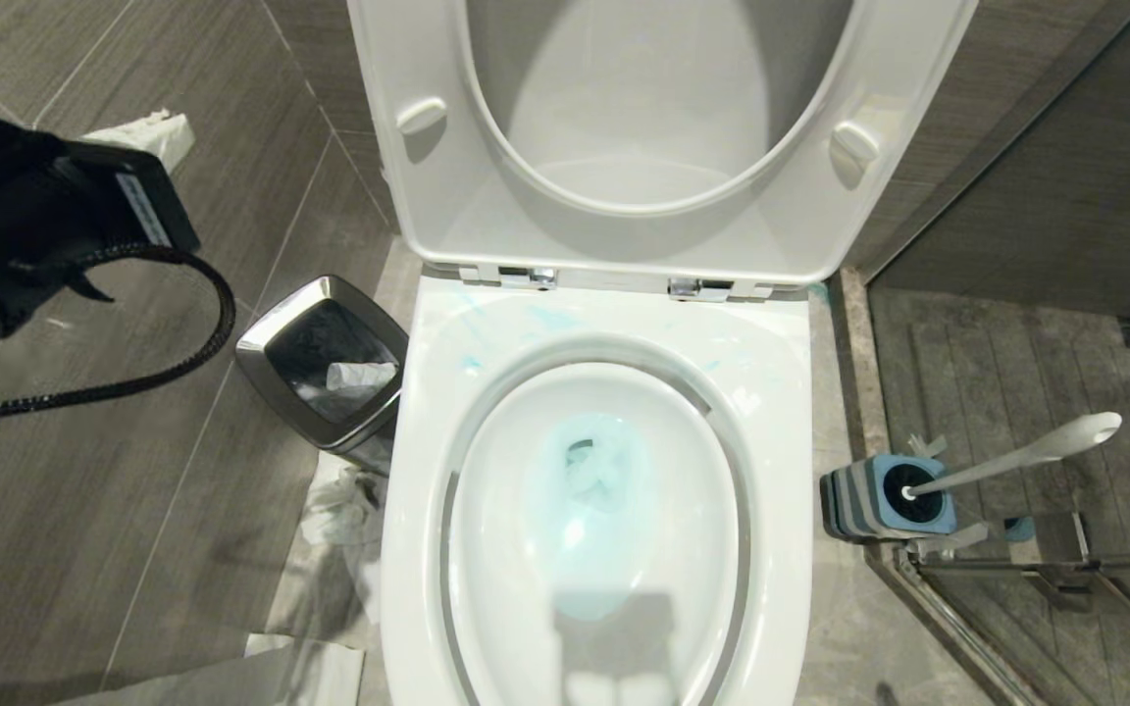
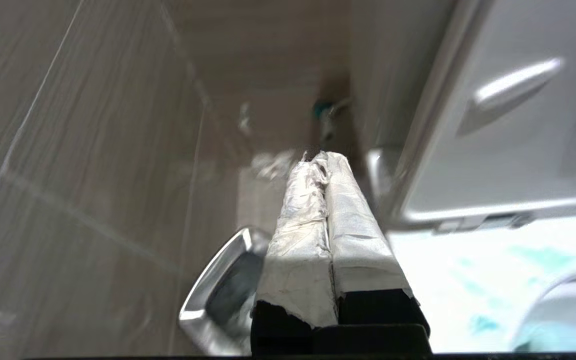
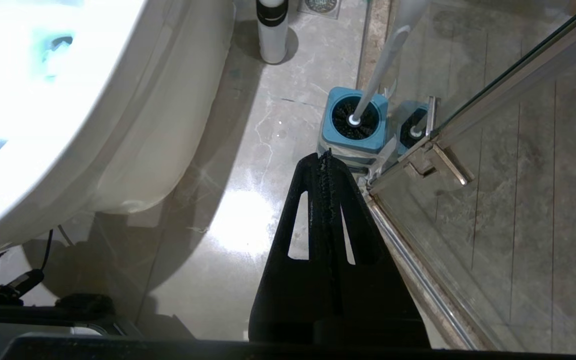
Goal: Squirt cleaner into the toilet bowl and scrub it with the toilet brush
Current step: Flush the toilet
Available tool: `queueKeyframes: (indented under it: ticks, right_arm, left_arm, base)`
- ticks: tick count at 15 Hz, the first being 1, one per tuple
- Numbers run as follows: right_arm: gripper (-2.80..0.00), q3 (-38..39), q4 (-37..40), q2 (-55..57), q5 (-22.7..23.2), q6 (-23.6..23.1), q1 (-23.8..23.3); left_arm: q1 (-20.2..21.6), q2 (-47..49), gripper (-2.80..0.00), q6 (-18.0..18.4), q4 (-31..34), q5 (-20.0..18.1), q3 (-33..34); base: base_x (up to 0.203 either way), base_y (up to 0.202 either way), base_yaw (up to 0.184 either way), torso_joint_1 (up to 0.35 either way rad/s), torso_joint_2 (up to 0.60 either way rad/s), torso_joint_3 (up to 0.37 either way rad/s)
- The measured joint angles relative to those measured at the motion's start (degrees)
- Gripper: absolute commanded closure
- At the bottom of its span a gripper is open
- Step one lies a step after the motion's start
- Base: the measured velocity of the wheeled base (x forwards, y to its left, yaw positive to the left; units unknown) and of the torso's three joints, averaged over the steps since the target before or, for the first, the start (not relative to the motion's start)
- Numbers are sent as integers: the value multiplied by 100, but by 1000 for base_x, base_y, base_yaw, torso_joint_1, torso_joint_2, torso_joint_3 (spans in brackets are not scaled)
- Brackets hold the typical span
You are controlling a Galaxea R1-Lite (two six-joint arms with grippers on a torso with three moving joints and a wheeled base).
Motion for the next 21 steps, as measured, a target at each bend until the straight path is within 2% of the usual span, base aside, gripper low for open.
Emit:
queueKeyframes:
  ticks: [3,5,7,10,16,21]
  right_arm:
    - [0,0,0,0,0,0,0]
    - [0,0,-2,0,-2,-2,0]
    - [0,0,-1,0,-1,-2,0]
    - [0,0,-2,0,-2,0,0]
    - [0,0,-2,0,-1,-2,0]
    - [0,0,-2,0,-2,0,0]
  left_arm:
    - [-9,-200,0,-4,929,546,-55]
    - [-9,-274,0,-34,1288,594,-243]
    - [-9,-186,0,-162,1277,577,-486]
    - [-9,284,0,-274,732,551,-909]
    - [-9,1568,0,-356,-1200,570,-1945]
    - [64,2214,0,-235,-1538,561,-2980]
  base:
    - [0,0,0,0,0,0]
    - [0,0,0,0,0,0]
    - [0,0,0,0,0,0]
    - [0,0,0,0,0,0]
    - [0,0,0,0,0,0]
    - [0,0,0,0,0,0]
